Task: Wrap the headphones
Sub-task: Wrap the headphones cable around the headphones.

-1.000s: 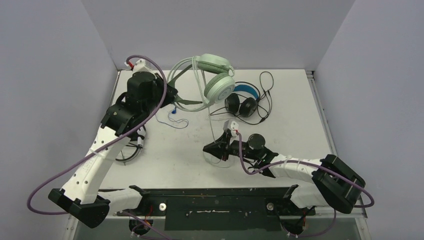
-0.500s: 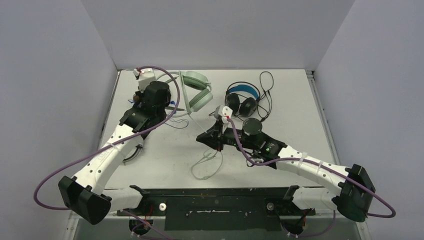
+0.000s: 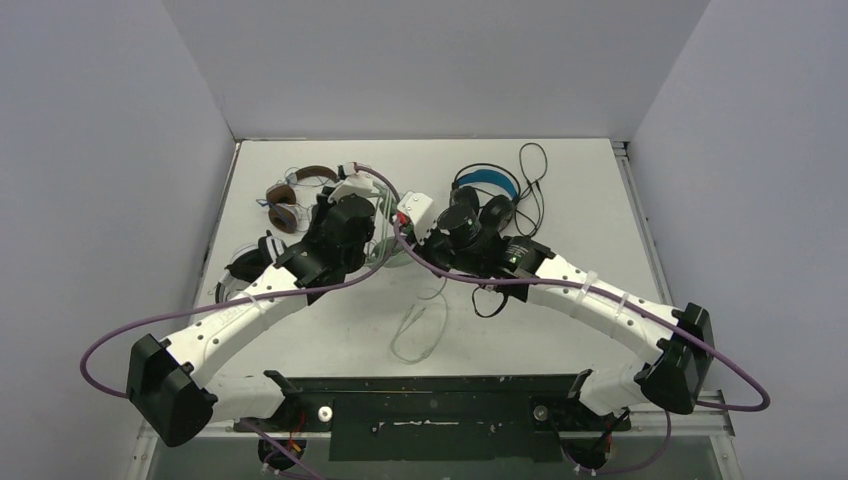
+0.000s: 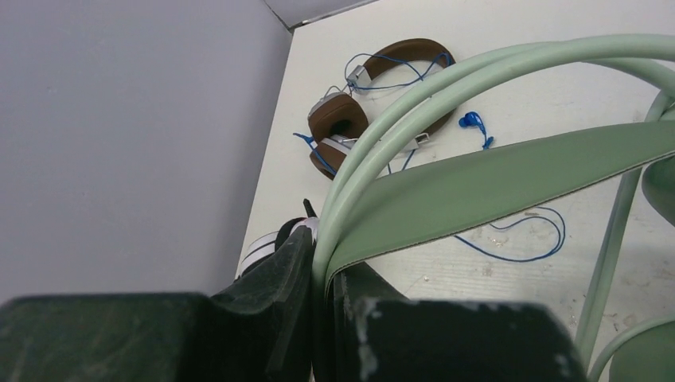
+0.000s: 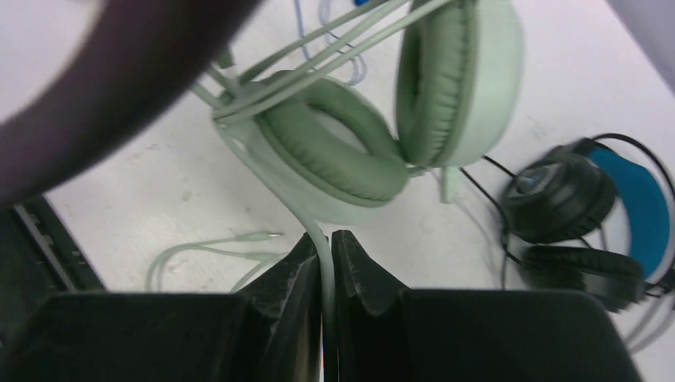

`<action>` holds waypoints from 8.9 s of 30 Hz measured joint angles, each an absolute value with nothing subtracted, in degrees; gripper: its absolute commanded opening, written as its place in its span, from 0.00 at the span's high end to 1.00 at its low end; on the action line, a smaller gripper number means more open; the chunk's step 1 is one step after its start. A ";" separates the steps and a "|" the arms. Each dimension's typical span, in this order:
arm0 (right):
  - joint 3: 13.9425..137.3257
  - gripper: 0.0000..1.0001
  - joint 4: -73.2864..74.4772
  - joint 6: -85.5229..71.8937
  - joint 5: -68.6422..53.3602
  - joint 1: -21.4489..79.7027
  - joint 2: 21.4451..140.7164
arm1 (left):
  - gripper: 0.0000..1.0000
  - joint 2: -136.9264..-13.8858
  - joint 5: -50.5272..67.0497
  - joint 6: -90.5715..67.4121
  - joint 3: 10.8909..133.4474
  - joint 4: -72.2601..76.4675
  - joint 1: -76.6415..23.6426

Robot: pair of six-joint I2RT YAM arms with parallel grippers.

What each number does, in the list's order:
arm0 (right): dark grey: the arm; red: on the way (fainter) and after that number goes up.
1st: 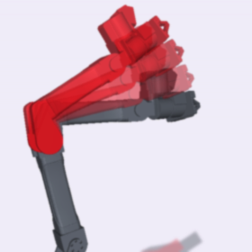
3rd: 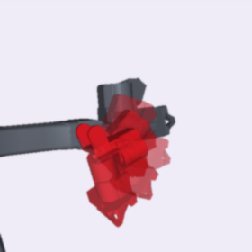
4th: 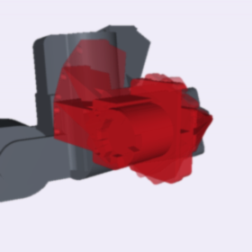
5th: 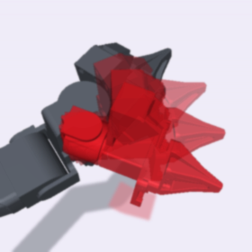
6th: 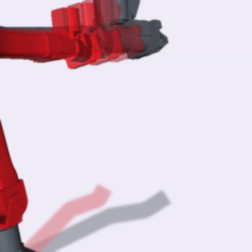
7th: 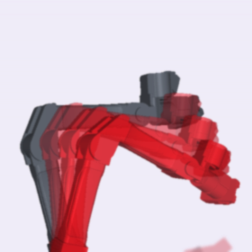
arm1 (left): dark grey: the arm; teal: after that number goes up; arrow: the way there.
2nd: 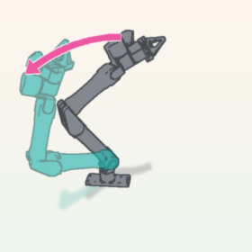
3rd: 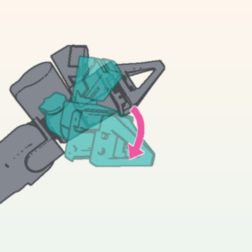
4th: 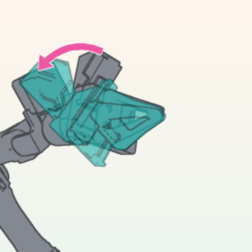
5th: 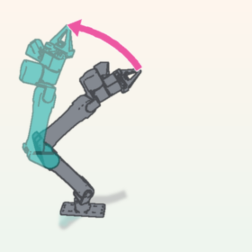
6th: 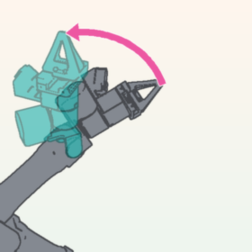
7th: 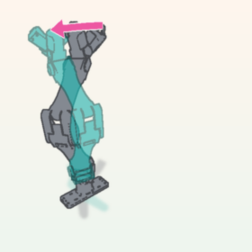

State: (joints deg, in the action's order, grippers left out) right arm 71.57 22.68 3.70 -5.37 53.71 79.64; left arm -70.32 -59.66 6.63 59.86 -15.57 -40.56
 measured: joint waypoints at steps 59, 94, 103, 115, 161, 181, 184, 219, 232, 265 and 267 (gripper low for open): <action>65.39 0.92 14.46 -2.87 -5.15 34.15 74.87 | 1.00 -64.58 -35.22 4.99 63.57 -37.76 -41.87; 37.63 0.56 -42.24 -12.99 -34.72 27.29 80.99 | 1.00 -65.82 0.27 -20.99 91.70 -47.83 -41.85; 34.11 0.67 -57.89 -18.98 -37.15 28.36 93.12 | 1.00 -68.69 -1.48 -25.15 98.72 -47.33 -41.82; 24.27 0.98 -67.66 -23.27 -32.34 43.44 92.95 | 1.00 -74.04 1.98 -30.85 98.94 -42.70 -24.45; 75.33 0.88 28.40 1.48 -8.01 48.40 84.93 | 1.00 -66.08 -43.35 -0.10 53.98 -16.80 -35.16; 78.85 0.81 29.89 5.19 -3.11 48.10 85.21 | 1.00 -70.35 -34.39 2.07 54.96 -20.25 -40.56; 78.87 0.80 29.63 5.63 -0.19 47.16 86.15 | 1.00 -70.19 -32.03 2.02 55.02 -21.56 -40.86; 76.90 0.97 28.91 -1.58 -24.62 25.67 85.14 | 1.00 -67.33 -14.90 -2.55 62.08 -33.58 -37.30; 74.00 0.69 22.92 -3.53 -25.30 25.50 85.49 | 1.00 -67.72 -1.89 -5.39 62.76 -34.94 -32.62; 43.00 0.32 -21.23 -13.30 -34.92 22.48 71.70 | 1.00 -67.85 7.99 -16.84 81.49 -46.74 -29.12; 42.13 0.32 -21.61 -13.37 -34.57 22.46 70.78 | 1.00 -67.85 7.99 -17.04 82.28 -46.94 -29.12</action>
State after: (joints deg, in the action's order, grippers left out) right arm 42.13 -21.61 -13.37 -34.57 22.46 70.78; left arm -67.85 7.99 -17.04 82.28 -46.94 -29.12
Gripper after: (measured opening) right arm 0.681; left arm 0.085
